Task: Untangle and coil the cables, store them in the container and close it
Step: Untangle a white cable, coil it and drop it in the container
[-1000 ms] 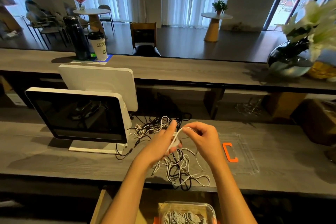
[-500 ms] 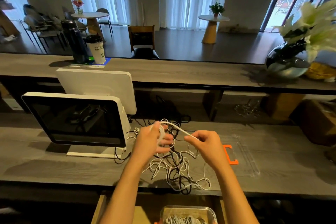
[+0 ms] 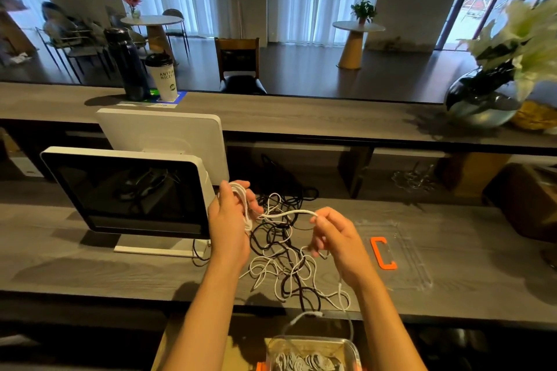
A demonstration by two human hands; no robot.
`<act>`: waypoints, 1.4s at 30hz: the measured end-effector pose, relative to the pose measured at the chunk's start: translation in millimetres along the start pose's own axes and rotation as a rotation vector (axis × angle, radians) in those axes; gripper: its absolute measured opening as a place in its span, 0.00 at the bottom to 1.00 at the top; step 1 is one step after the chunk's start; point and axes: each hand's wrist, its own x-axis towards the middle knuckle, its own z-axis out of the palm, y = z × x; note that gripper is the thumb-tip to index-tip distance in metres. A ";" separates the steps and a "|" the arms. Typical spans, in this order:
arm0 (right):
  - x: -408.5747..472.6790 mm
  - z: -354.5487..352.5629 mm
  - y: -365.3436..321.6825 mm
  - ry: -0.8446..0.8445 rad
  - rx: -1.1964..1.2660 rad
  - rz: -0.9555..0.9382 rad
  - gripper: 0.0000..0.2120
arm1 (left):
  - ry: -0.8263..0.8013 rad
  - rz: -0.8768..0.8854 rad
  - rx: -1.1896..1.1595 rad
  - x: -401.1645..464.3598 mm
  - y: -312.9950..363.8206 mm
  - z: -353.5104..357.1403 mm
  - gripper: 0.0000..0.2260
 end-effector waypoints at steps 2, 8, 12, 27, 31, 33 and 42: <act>-2.5 -1.2 -5.0 -0.057 -0.077 -0.004 0.08 | 0.024 0.168 0.323 2.0 -2.7 -3.2 0.18; -3.1 5.3 -20.1 -0.168 -0.219 -0.086 0.09 | -0.208 0.156 0.940 -1.2 -10.9 -0.8 0.25; 1.0 8.3 -24.2 -0.011 -0.271 -0.175 0.09 | -0.402 0.054 1.100 -12.4 -15.5 6.0 0.31; 6.2 -0.6 -13.8 0.186 -0.186 0.020 0.08 | -0.861 -0.379 0.628 -18.0 -2.1 -4.7 0.21; 4.6 -13.7 -4.3 0.242 -0.214 0.095 0.13 | -0.380 -0.155 0.645 -7.5 -0.9 -8.2 0.24; 2.4 -18.2 -1.7 0.247 -0.190 0.106 0.14 | -0.159 -0.152 0.405 -1.7 -3.5 -8.7 0.23; -2.5 -21.8 -0.3 0.141 -0.163 0.103 0.11 | 0.028 -0.187 -0.214 7.6 6.8 -10.4 0.21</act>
